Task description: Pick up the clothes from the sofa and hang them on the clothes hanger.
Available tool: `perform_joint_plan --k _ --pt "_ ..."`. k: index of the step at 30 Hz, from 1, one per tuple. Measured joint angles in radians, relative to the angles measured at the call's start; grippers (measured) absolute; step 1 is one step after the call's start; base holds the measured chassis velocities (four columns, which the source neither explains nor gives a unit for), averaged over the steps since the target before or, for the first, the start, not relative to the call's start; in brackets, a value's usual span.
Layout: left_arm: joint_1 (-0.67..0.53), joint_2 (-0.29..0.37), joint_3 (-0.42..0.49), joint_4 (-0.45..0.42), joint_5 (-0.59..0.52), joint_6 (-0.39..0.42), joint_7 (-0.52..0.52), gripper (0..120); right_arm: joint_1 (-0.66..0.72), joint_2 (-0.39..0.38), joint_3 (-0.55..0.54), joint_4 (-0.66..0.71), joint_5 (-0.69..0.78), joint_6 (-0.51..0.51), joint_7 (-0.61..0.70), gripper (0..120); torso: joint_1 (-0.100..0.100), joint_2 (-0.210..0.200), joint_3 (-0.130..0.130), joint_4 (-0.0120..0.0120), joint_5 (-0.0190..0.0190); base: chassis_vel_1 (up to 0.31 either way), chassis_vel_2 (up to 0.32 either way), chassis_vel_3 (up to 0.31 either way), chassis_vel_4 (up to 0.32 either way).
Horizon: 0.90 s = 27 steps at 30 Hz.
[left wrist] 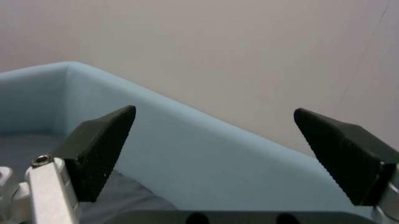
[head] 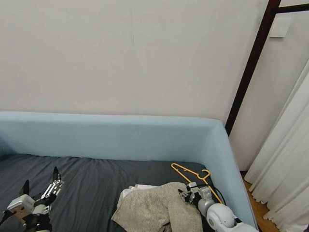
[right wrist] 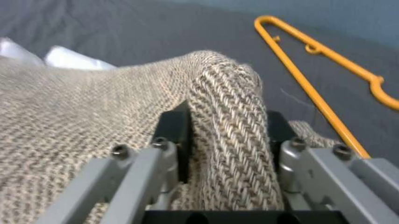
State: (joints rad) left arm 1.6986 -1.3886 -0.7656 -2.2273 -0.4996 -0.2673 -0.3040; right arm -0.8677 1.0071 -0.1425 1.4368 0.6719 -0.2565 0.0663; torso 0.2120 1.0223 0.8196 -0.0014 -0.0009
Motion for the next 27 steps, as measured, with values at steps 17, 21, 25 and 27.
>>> perform_joint_plan --k 17,21,25,27 --pt "-0.021 0.018 0.010 0.020 -0.013 -0.003 -0.002 100 0.158 -0.071 -0.040 0.123 0.085 0.340 -0.168 0 0.000 0.000 0.000 0.0002 0.0001 0.000 0.000 0.000 0.000" --pt "-0.025 0.017 0.009 0.021 -0.020 -0.002 -0.002 100 0.302 -0.091 -0.095 0.157 0.201 0.374 -0.234 0 0.000 0.000 0.000 0.0002 -0.0001 0.000 0.000 0.000 0.000" --pt "-0.030 0.016 0.007 0.021 -0.023 0.000 -0.002 100 0.418 -0.088 -0.141 0.166 0.265 0.382 -0.272 0 0.000 0.000 0.000 -0.0001 -0.0001 0.000 0.000 0.000 0.000" --pt "-0.034 0.015 0.005 0.020 -0.027 0.005 -0.002 100 0.531 -0.070 -0.185 0.164 0.299 0.389 -0.295 0 0.000 0.000 0.000 0.0000 0.0000 0.000 0.000 0.000 0.000"
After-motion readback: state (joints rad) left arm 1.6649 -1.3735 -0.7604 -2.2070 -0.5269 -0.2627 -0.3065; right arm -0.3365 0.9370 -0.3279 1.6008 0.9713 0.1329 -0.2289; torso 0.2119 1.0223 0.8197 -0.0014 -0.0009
